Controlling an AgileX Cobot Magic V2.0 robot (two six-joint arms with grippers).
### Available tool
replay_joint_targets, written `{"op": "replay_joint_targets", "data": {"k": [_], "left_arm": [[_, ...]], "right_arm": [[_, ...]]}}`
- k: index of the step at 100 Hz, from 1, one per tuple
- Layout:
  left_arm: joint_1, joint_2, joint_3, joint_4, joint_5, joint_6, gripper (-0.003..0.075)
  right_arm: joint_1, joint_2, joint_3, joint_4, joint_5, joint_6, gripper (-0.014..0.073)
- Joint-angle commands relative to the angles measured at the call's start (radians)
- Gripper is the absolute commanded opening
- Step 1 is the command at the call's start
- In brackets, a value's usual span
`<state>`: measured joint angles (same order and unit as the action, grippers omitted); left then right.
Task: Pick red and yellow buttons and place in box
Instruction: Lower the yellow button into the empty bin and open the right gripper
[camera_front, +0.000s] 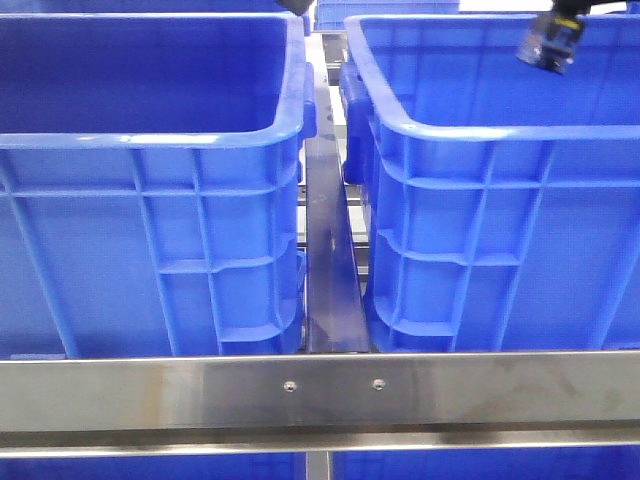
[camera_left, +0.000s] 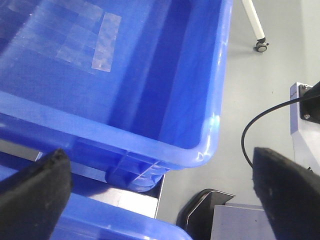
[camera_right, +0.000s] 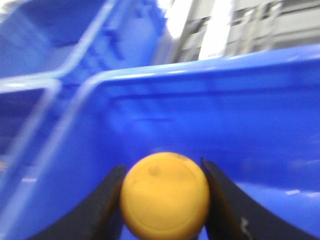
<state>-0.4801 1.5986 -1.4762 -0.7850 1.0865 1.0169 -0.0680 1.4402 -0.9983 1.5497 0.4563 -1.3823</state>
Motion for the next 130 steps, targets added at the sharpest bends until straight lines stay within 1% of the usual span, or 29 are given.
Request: {"op": "replay_joint_targets", "data": {"k": [1, 16, 66, 84, 110, 120, 130], "left_arm": [[-0.008, -0.042, -0.029, -0.055, -0.009, -0.005, 0.0691], [-0.008, -0.042, -0.029, -0.055, -0.009, -0.005, 0.0691], [-0.008, -0.042, -0.029, -0.053, -0.039, -0.005, 0.0691], [-0.008, -0.042, -0.029, -0.053, -0.039, -0.005, 0.0691], [-0.008, -0.042, -0.029, -0.053, -0.041, -0.005, 0.0691], [-0.008, -0.042, -0.029, -0.053, -0.041, -0.005, 0.0691], [-0.008, -0.042, -0.029, -0.053, -0.041, -0.005, 0.0691]], "right_arm": [[0.023, 0.000, -0.046, 0.048, -0.059, -0.118, 0.0234], [0.047, 0.083, -0.103, 0.073, -0.117, -0.184, 0.0234], [0.050, 0.363, -0.288, 0.082, -0.096, -0.184, 0.0234], [0.050, 0.405, -0.307, 0.084, -0.096, -0.184, 0.0234], [0.050, 0.411, -0.307, 0.085, -0.082, -0.184, 0.0240], [0.050, 0.412, -0.307, 0.085, -0.082, -0.184, 0.0270], [0.050, 0.417, -0.307, 0.085, -0.082, -0.184, 0.0319]]}}
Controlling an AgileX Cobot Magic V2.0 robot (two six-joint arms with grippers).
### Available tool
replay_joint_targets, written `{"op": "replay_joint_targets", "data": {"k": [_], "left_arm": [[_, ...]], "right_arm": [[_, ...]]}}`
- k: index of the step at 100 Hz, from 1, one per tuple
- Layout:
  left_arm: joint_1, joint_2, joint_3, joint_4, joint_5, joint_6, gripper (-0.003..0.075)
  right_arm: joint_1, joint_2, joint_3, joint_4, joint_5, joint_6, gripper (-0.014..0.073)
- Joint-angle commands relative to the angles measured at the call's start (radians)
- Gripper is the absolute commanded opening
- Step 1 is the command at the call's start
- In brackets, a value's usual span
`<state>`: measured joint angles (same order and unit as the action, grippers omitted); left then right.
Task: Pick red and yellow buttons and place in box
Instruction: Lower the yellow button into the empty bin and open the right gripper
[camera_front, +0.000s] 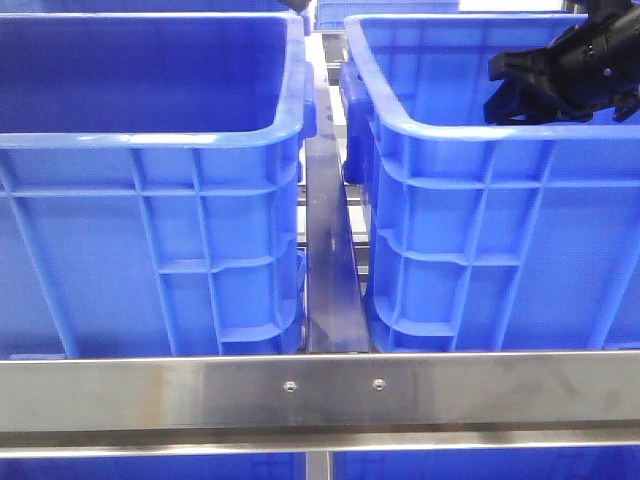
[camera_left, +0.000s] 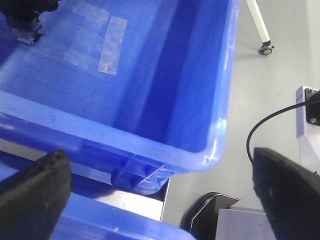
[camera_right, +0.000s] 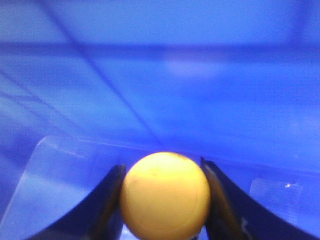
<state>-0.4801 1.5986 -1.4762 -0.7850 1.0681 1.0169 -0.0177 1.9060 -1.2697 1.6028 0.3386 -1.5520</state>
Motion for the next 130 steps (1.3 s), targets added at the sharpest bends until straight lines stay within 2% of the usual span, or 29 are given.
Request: {"op": "replay_joint_targets", "data": {"k": [1, 15, 32, 42, 76, 106, 118, 130], "left_arm": [[-0.008, -0.042, -0.029, -0.053, -0.023, -0.005, 0.0691], [-0.008, -0.042, -0.029, -0.053, -0.023, -0.005, 0.0691], [-0.008, -0.042, -0.029, -0.053, -0.023, -0.005, 0.0691], [-0.008, -0.042, -0.029, -0.053, -0.023, -0.005, 0.0691], [-0.008, -0.042, -0.029, -0.053, -0.023, -0.005, 0.0691], [-0.008, -0.042, -0.029, -0.053, -0.023, -0.005, 0.0691], [-0.008, -0.042, -0.029, -0.053, -0.023, -0.005, 0.0691], [-0.008, -0.042, -0.029, -0.053, -0.023, -0.005, 0.0691]], "right_arm": [[0.000, -0.048, -0.036, 0.032, 0.035, -0.014, 0.0323], [0.000, -0.046, -0.036, 0.032, 0.033, -0.014, 0.0395], [0.000, -0.046, -0.036, 0.032, 0.033, -0.014, 0.0552], [-0.001, -0.046, -0.036, 0.032, 0.032, -0.014, 0.0594], [-0.001, -0.151, -0.020, 0.030, 0.005, -0.014, 0.0592], [-0.001, -0.384, 0.156, 0.033, 0.003, -0.013, 0.0584], [-0.001, -0.486, 0.248, 0.035, 0.003, -0.013, 0.0503], [-0.001, -0.596, 0.343, 0.035, 0.003, -0.013, 0.0354]]}}
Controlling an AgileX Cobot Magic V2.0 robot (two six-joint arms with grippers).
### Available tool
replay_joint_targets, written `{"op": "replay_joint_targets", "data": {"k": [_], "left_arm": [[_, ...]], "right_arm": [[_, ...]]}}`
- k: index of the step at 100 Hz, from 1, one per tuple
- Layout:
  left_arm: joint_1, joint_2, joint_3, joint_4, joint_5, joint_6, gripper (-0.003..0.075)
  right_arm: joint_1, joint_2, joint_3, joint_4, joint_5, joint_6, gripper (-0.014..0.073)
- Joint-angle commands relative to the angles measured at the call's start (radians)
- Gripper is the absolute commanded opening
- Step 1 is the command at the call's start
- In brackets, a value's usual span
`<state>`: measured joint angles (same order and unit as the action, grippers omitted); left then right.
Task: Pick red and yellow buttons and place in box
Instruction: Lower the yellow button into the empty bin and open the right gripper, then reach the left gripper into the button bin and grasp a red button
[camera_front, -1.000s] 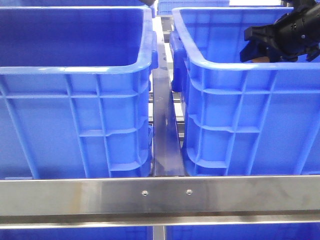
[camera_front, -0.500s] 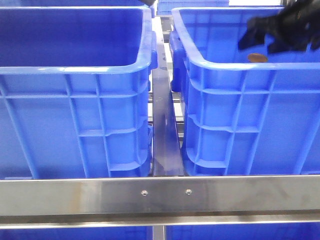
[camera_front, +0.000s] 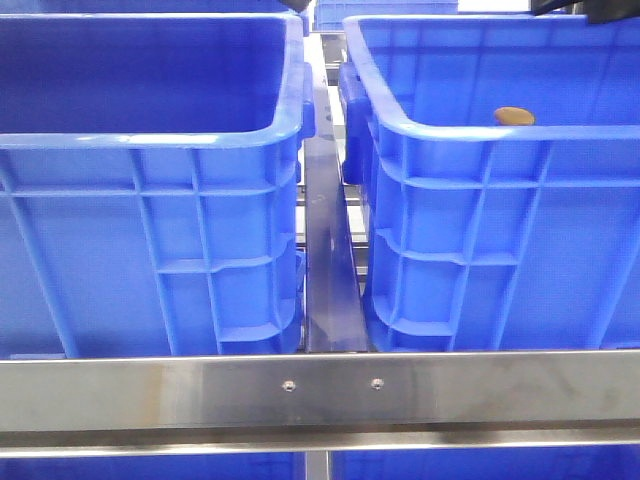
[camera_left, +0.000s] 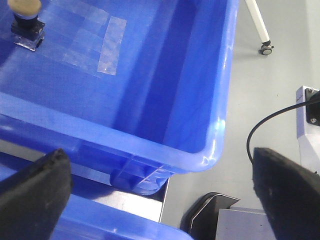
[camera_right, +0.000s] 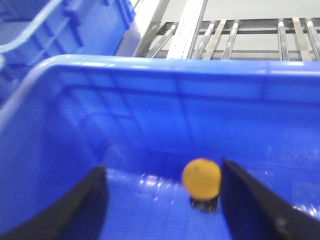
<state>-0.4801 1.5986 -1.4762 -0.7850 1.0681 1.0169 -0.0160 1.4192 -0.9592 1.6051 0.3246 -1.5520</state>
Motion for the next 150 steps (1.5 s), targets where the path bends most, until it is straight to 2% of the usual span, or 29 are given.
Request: {"op": "replay_joint_targets", "data": {"k": [1, 17, 27, 34, 71, 93, 120, 133, 150], "left_arm": [[-0.008, -0.042, -0.029, -0.053, -0.023, -0.005, 0.0691], [-0.008, -0.042, -0.029, -0.053, -0.016, -0.005, 0.0691], [-0.008, -0.042, -0.029, -0.053, -0.009, -0.005, 0.0691], [-0.008, -0.042, -0.029, -0.053, -0.008, -0.005, 0.0691], [-0.008, -0.042, -0.029, -0.051, 0.017, -0.010, 0.0691], [-0.003, -0.044, -0.033, -0.032, 0.016, -0.028, 0.0689], [0.038, -0.046, -0.119, 0.226, -0.063, -0.363, 0.0672], [0.066, -0.046, -0.129, 0.353, -0.121, -0.619, 0.0672], [0.087, -0.037, -0.129, 0.587, -0.136, -0.875, 0.0672]], "right_arm": [[-0.003, -0.109, 0.037, 0.033, 0.017, -0.013, 0.0344], [-0.003, -0.257, 0.154, 0.043, 0.018, -0.013, 0.0083], [-0.003, -0.346, 0.223, 0.043, 0.030, -0.013, -0.0030], [-0.003, -0.410, 0.264, 0.044, 0.040, -0.013, -0.0076], [-0.003, -0.731, 0.442, 0.046, 0.069, -0.013, -0.0069], [-0.003, -0.869, 0.490, 0.046, 0.109, -0.013, -0.0069], [-0.003, -0.883, 0.493, 0.046, 0.109, -0.013, -0.0069], [-0.003, -0.883, 0.493, 0.046, 0.103, -0.013, -0.0069], [-0.003, -0.883, 0.493, 0.046, 0.099, -0.013, -0.0069]]}}
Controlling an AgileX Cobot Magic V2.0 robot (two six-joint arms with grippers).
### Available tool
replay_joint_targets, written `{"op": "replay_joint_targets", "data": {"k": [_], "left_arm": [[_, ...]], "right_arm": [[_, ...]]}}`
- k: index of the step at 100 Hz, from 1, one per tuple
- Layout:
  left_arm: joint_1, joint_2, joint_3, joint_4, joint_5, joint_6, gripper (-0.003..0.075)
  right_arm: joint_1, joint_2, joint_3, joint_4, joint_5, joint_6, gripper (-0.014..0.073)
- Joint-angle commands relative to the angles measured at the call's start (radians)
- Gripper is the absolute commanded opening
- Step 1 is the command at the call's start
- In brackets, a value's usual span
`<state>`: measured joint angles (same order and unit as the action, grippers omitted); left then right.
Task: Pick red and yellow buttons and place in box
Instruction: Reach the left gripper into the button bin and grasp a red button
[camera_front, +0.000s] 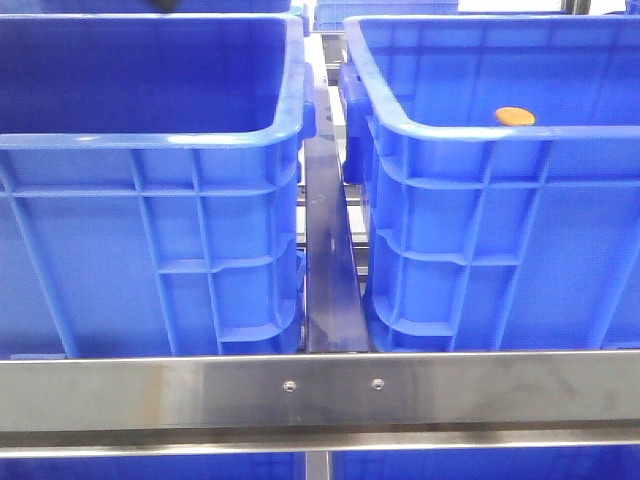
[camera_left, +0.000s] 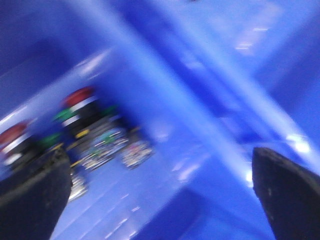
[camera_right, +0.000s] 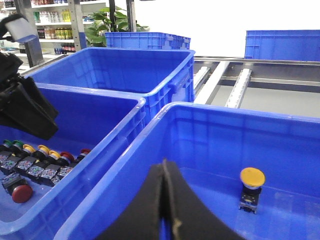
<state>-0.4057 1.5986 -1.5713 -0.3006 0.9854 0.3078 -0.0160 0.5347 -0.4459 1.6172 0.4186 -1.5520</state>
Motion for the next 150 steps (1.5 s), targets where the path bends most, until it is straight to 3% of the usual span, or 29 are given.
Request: {"op": "replay_joint_targets", "data": {"k": [1, 24, 87, 150], "left_arm": [[0.013, -0.037, -0.034, 0.125, -0.053, -0.177, 0.0672], [0.017, 0.026, -0.038, 0.378, -0.025, -0.428, 0.0672], [0.043, 0.226, -0.078, 0.395, -0.069, -0.455, 0.0672], [0.067, 0.284, -0.081, 0.393, -0.098, -0.455, 0.0671]], "right_arm": [[-0.003, 0.001, -0.021, 0.034, 0.005, -0.013, -0.0069], [-0.003, 0.001, -0.021, 0.034, -0.006, -0.013, -0.0069], [-0.003, 0.001, -0.021, 0.034, -0.010, -0.013, -0.0069], [-0.003, 0.001, -0.019, 0.034, -0.016, -0.013, -0.0069]]}}
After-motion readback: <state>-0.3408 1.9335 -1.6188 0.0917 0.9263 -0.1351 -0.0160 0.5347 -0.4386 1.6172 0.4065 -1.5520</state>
